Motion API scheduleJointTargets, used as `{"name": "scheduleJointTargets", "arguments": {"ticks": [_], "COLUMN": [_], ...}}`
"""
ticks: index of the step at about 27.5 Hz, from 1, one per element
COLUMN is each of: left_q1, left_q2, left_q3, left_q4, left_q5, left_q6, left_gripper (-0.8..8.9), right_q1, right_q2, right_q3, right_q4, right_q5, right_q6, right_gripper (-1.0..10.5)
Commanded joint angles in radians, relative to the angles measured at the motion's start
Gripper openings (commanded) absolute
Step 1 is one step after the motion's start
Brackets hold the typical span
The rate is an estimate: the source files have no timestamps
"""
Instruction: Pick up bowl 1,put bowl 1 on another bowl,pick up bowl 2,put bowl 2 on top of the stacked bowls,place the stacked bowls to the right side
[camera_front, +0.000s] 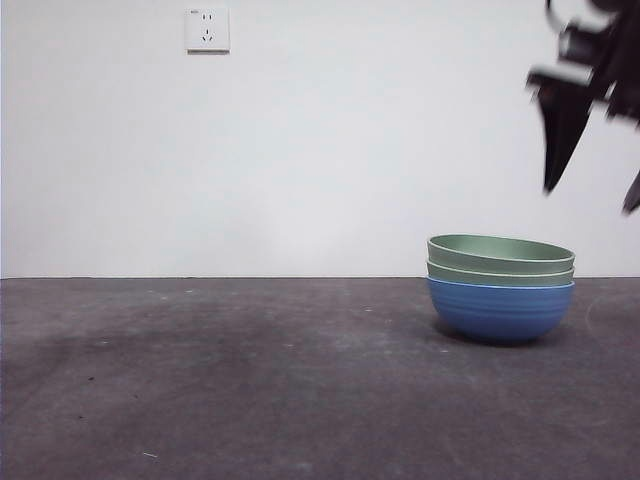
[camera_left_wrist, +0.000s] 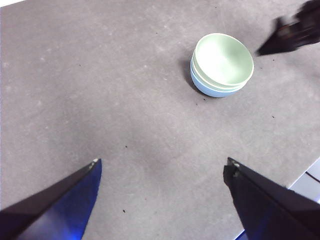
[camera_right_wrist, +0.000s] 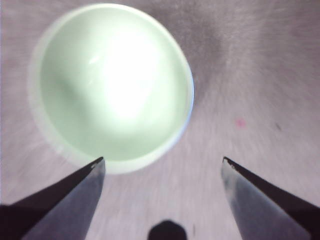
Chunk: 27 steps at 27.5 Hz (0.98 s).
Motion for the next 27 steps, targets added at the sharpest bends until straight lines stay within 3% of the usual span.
{"name": "scheduleJointTargets", "arguments": {"ticks": [1, 8, 18, 20, 22, 23, 27], "left_q1": [0.002, 0.002, 0.002, 0.002, 0.002, 0.002, 0.002], "left_q2": [0.0, 0.0, 0.0, 0.0, 0.0, 0.0, 0.0], "left_q3": [0.001, 0.001, 0.001, 0.001, 0.001, 0.001, 0.001], "left_q4": [0.008, 0.002, -0.063, -0.074, -0.082, -0.085, -0.089], "left_q5": [0.001, 0.005, 0.005, 0.005, 0.005, 0.005, 0.005], "left_q6": [0.016, 0.036, 0.042, 0.042, 0.043, 0.047, 0.049], "left_gripper": [4.09, 4.09, 3.96, 2.74, 0.79, -0.25, -0.08], "right_q1": [0.013, 0.098, 0.23, 0.24, 0.245, 0.245, 0.245], "right_q2": [-0.105, -0.334, -0.523, -0.541, -0.554, -0.557, -0.56], "right_q3": [-0.005, -0.005, -0.005, -0.005, -0.005, -0.005, -0.005], "right_q4": [-0.073, -0.307, -0.464, -0.478, -0.486, -0.49, -0.496], "right_q5": [-0.002, -0.002, -0.002, -0.002, -0.002, -0.002, -0.001], "right_q6": [-0.027, -0.045, -0.027, -0.026, -0.041, -0.055, -0.06], "right_gripper": [3.8, 3.8, 3.6, 2.3, 0.3, -0.2, -0.1]}}
